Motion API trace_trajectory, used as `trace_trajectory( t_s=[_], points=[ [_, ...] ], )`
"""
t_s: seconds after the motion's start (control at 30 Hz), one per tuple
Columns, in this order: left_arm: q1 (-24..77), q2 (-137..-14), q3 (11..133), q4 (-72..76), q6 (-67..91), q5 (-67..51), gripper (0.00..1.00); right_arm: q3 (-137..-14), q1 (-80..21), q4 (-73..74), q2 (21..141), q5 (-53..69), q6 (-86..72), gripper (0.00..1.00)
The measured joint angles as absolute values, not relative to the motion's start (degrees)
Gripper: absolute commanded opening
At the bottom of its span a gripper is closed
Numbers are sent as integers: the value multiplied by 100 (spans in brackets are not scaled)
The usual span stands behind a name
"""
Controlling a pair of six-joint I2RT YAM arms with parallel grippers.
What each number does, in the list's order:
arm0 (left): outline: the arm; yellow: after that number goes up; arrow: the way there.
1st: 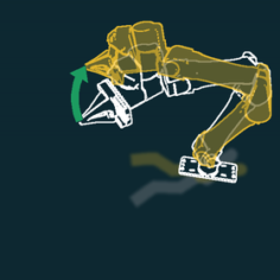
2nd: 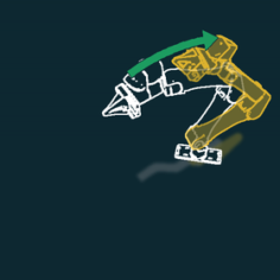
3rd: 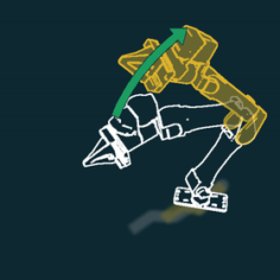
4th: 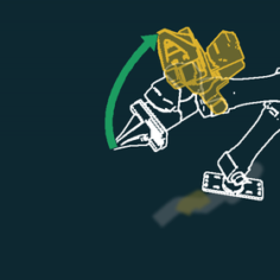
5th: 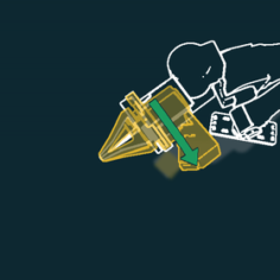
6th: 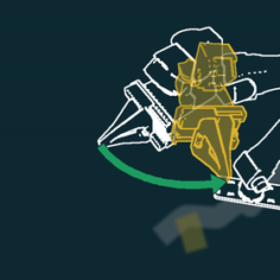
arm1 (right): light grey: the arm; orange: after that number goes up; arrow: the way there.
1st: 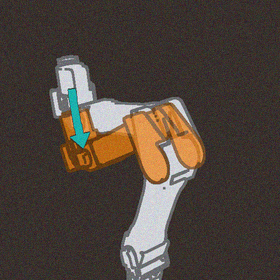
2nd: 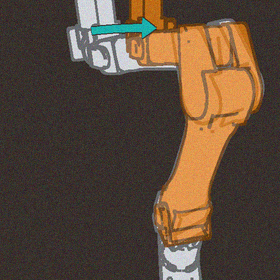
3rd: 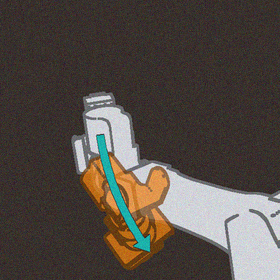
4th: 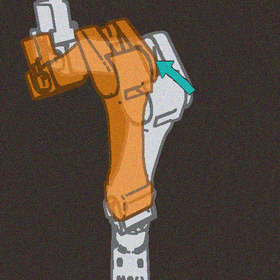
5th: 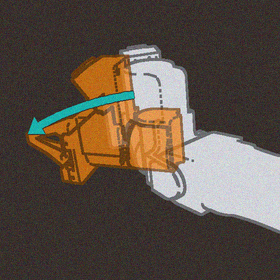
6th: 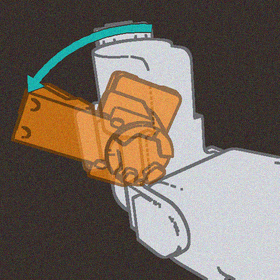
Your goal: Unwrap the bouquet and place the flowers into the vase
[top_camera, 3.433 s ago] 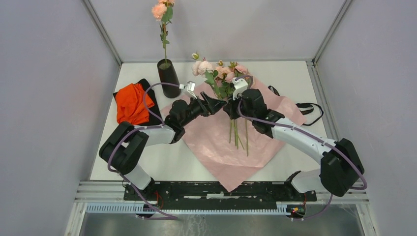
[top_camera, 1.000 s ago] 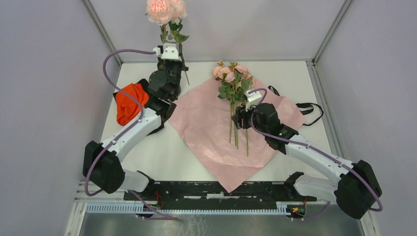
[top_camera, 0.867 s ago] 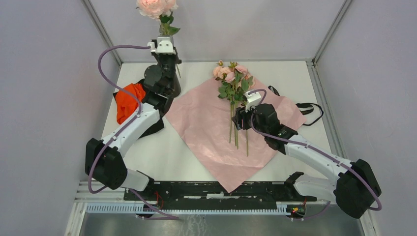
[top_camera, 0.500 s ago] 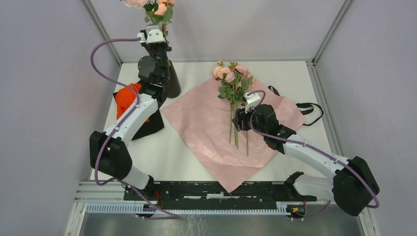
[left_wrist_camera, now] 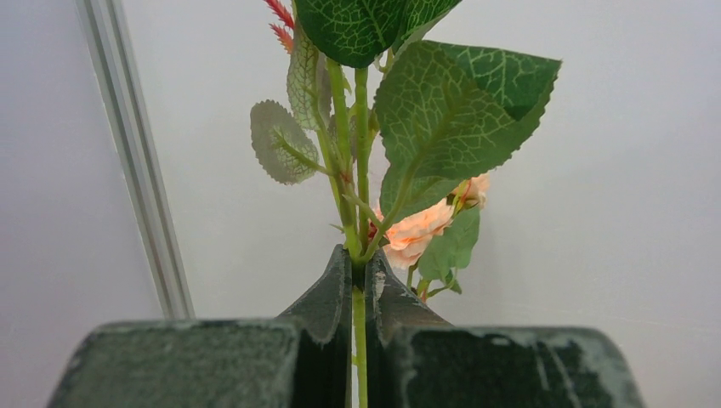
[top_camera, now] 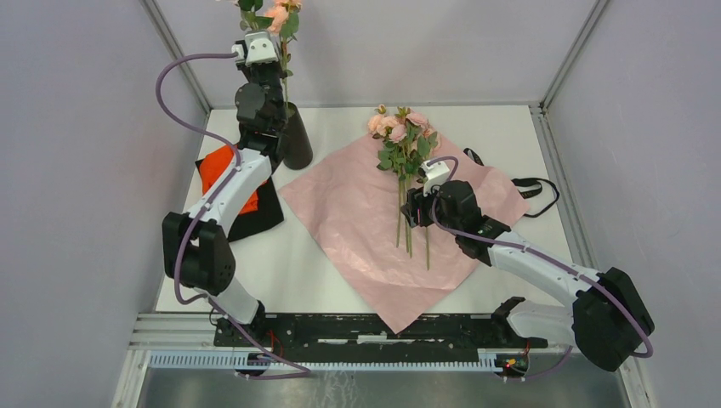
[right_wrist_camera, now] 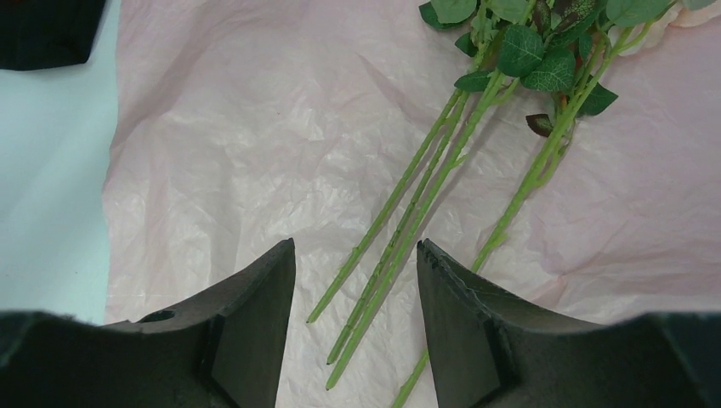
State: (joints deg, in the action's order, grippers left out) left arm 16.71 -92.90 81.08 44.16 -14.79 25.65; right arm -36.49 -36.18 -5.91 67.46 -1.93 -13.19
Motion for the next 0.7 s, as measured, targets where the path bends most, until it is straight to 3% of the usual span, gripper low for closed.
trace_trajectory(
  t_s=[0.7],
  points=[
    [1544,-9629,7983,4182,-1208,2716,2,-3573,-3568,-642,6820,-132,-1323,60]
  ],
)
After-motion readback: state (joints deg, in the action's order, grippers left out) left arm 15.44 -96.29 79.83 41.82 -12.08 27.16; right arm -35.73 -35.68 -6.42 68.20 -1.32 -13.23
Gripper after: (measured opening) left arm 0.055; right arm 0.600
